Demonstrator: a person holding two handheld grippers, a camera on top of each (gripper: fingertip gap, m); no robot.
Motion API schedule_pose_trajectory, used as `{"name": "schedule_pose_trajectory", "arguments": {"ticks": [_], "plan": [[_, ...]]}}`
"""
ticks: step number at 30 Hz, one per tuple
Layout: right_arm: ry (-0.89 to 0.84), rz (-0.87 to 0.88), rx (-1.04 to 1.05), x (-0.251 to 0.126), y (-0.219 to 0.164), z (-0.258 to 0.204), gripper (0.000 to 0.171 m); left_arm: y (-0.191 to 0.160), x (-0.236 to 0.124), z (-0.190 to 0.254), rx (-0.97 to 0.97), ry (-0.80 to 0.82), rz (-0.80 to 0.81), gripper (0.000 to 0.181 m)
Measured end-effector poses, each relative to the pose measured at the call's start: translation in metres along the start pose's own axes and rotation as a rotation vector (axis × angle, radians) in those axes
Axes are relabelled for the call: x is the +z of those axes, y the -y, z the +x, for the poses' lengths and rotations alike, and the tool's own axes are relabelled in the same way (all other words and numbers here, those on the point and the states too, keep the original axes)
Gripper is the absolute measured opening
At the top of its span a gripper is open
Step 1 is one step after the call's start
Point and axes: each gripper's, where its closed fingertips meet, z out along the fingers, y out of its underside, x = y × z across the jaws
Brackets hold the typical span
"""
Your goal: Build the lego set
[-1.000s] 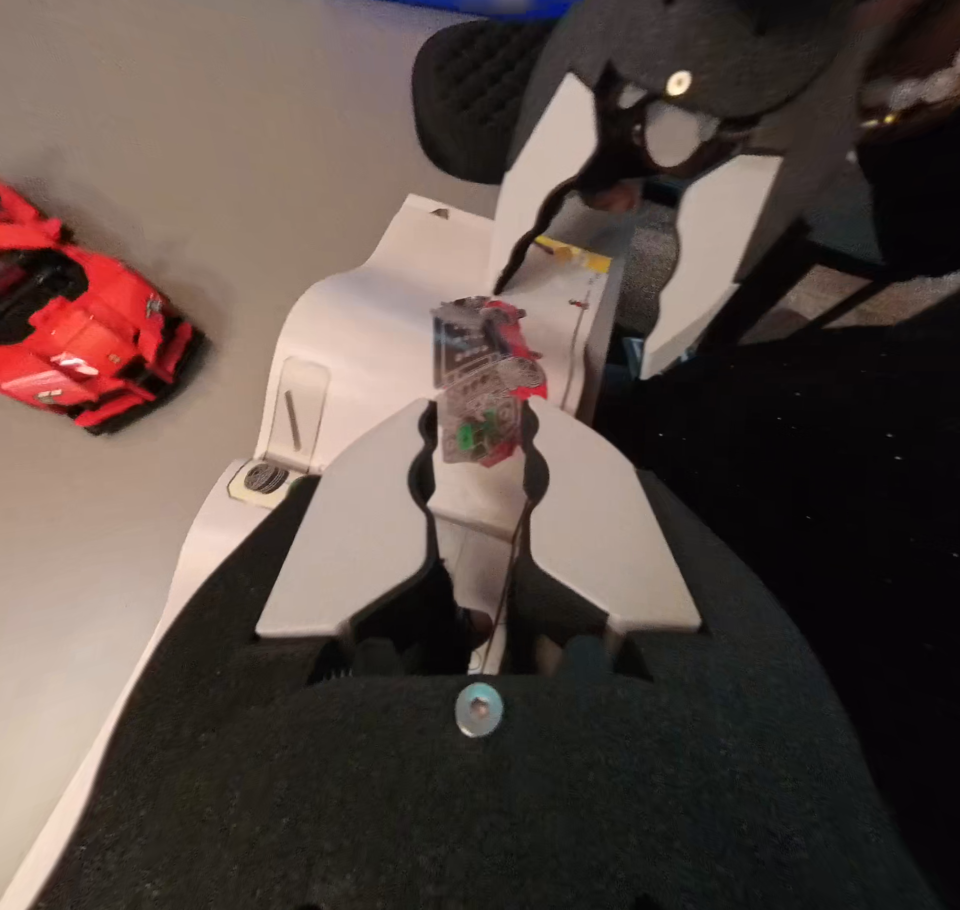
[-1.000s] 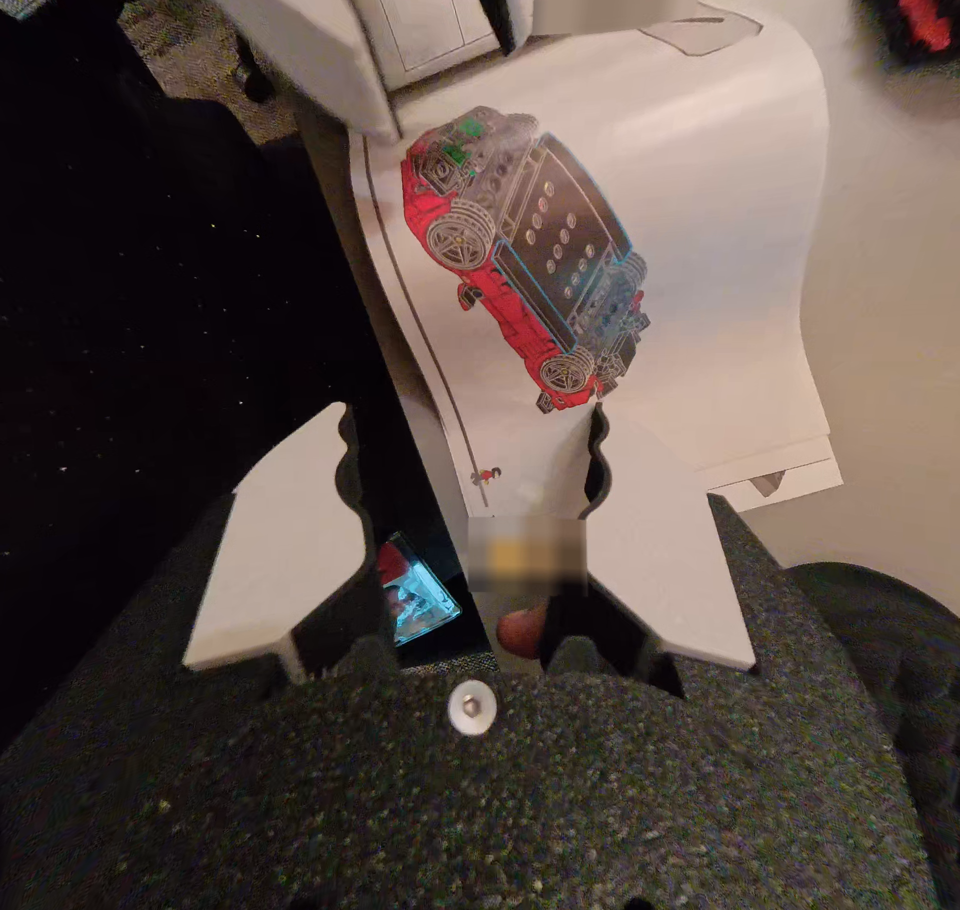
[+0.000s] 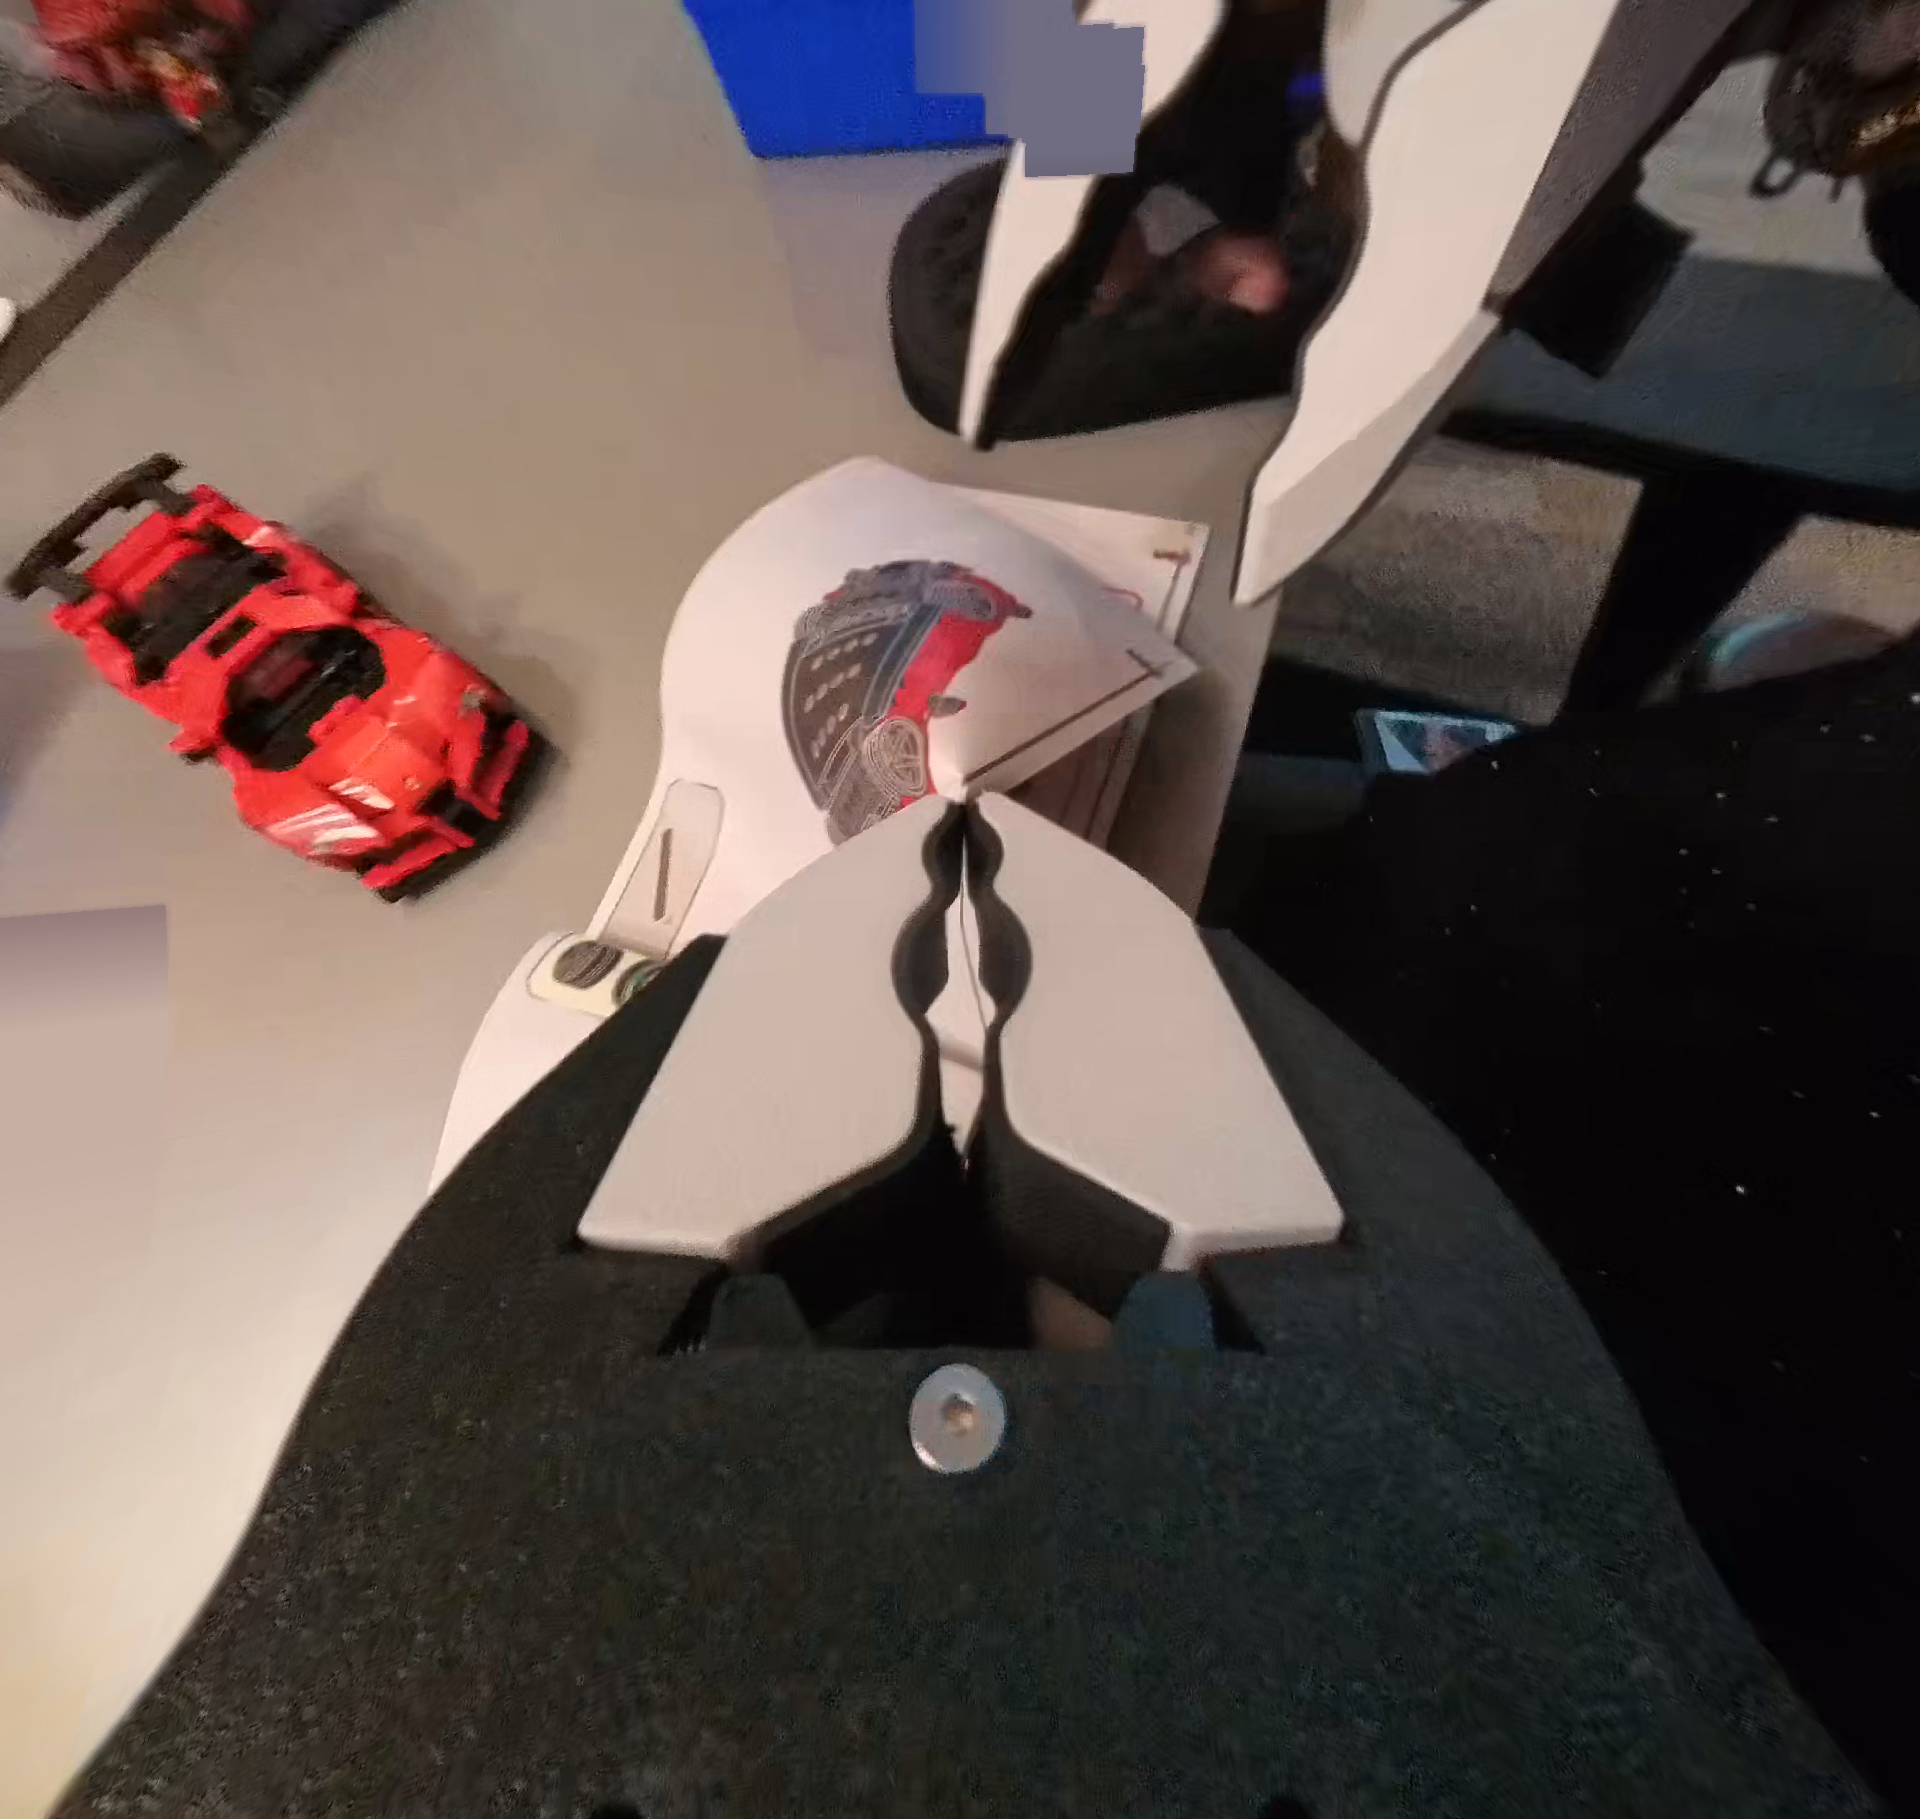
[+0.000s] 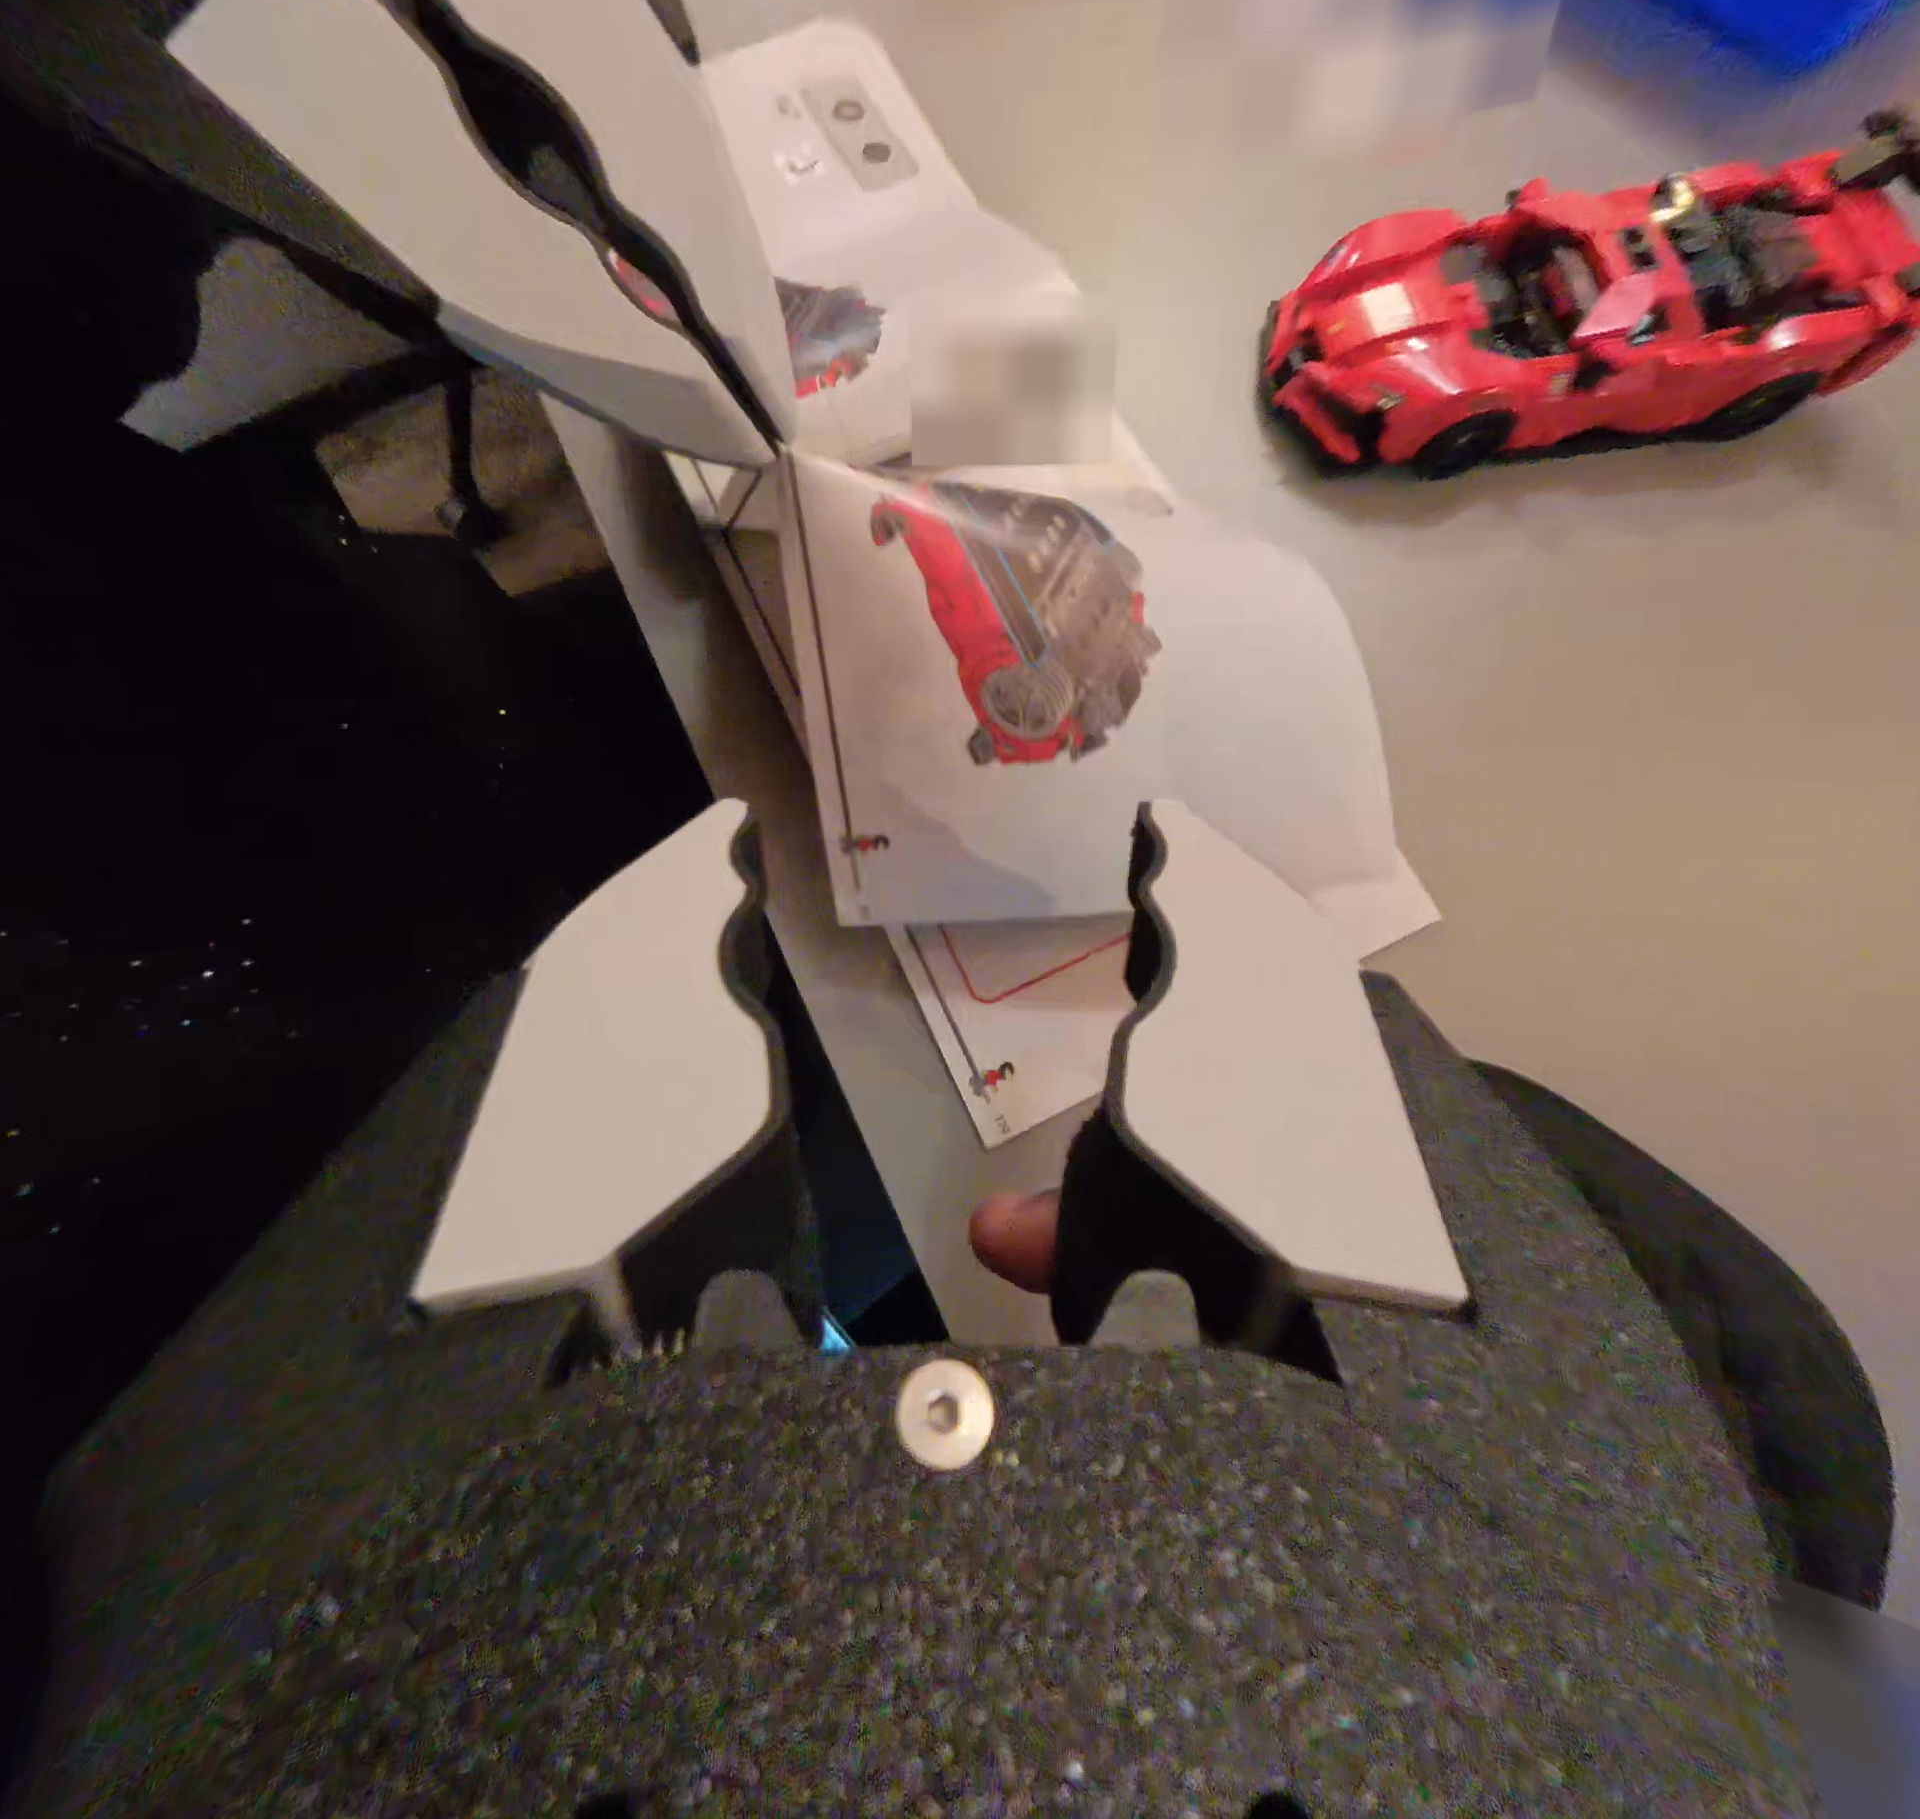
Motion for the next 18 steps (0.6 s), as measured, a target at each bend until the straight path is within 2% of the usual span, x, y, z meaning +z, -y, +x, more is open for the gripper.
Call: {"name": "schedule_pose_trajectory", "arguments": {"ticks": [1,2,3,4,7,13,18], "plan": [[-0.004,0.011,0.019,-0.006,0.000,0.002,0.054,0.000,-0.005,-0.005,-0.032,0.035,0.037,0.000],[0.003,-0.005,0.048,-0.010,-0.004,0.003,0.034,-0.001,-0.011,-0.008,-0.070,0.063,0.078,0.000],[0.009,-0.055,0.079,-0.010,-0.012,0.004,0.014,-0.002,-0.018,-0.012,-0.113,0.090,0.117,0.000],[0.015,-0.117,0.099,-0.005,-0.022,0.005,0.003,-0.005,-0.025,-0.017,-0.158,0.124,0.155,0.000],[0.051,-0.211,0.084,0.026,-0.025,-0.002,0.000,-0.014,-0.043,-0.024,-0.290,0.192,0.255,0.000],[0.123,-0.037,-0.079,0.113,0.058,-0.023,0.000,-0.048,-0.072,-0.031,-0.580,0.311,0.415,0.000],[0.185,0.006,-0.210,0.155,0.074,-0.041,0.000,-0.083,-0.091,-0.028,-0.725,0.386,0.431,0.002]]}}
